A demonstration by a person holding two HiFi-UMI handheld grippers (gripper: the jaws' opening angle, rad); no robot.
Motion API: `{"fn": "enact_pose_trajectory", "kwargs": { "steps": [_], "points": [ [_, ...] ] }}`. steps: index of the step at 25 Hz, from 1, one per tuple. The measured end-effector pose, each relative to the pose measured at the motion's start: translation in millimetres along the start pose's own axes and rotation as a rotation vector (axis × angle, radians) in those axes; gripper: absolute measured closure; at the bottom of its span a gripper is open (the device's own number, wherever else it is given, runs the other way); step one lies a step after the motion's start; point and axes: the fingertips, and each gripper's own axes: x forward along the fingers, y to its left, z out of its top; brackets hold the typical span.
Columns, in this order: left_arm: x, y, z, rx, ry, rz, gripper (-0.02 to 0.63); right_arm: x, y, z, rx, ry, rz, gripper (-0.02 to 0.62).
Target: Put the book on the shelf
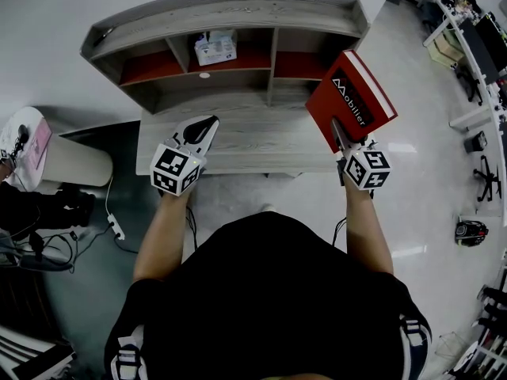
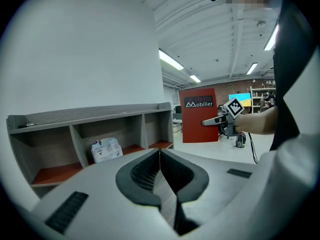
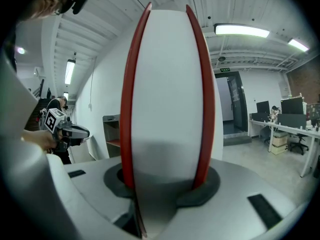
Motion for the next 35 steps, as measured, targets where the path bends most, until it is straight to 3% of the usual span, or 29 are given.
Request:
{"fn": "enact_pose_trajectory", "kwargs": {
  "steps": [14, 35],
  "points": [
    [29, -13, 13, 0.006, -0.018, 0.024, 0.584, 10, -25, 1, -0.024, 0.0, 0.043, 0.42],
    [23, -21, 12, 0.0, -0.017, 0.031, 0.584, -1, -25, 2, -0.042, 0.002, 0.044, 0.42]
  ]
}}
